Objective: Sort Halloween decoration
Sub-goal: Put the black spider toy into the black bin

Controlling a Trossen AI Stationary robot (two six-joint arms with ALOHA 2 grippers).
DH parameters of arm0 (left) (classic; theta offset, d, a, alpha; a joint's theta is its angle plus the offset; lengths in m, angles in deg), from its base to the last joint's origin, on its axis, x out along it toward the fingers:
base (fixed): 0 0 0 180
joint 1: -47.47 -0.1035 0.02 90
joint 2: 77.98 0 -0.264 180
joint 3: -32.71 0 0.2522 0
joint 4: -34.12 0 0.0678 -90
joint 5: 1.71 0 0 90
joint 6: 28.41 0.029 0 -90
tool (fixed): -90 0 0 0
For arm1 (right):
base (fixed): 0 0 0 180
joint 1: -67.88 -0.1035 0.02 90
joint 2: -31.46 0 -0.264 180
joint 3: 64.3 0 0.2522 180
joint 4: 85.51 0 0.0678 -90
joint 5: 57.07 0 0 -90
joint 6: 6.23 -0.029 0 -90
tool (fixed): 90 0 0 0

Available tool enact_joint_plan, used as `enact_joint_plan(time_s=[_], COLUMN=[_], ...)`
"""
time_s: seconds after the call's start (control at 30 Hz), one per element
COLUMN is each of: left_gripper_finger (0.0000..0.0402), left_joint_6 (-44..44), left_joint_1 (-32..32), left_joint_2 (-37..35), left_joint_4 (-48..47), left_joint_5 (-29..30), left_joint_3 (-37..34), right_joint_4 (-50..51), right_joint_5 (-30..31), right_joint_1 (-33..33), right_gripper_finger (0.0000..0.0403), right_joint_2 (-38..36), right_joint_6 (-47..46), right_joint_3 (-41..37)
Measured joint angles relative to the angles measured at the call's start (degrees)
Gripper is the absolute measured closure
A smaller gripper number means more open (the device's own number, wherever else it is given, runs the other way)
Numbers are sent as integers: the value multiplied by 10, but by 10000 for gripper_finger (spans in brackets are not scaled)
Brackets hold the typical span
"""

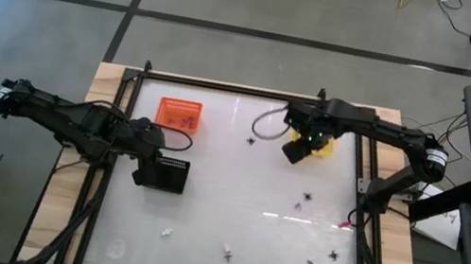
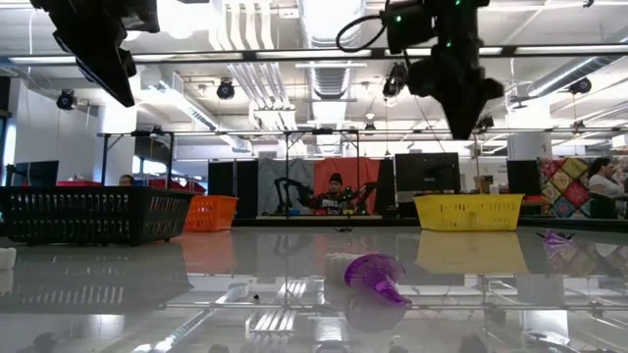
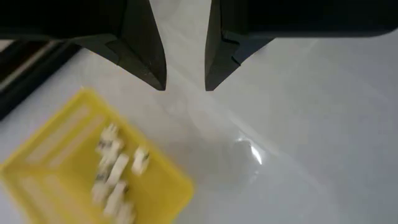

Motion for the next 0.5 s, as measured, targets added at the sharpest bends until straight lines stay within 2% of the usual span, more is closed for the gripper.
enact_joint_plan(time_s=[0.23,0.5], left_gripper_finger=[324,324], left_joint_6=[37,41], left_joint_1=[0,0], left_joint_2=[0,0], left_joint_4=[-1,-37], left_joint_5=[0,0], left_joint_3=[0,0], right_joint_4=[24,73], right_joint_5=[0,33], right_joint_1=[-105,-228], right_gripper_finger=[300,300], right_joint_2=[-7,-34], right_joint_6=[-93,-328], right_joint_3=[-1,-1])
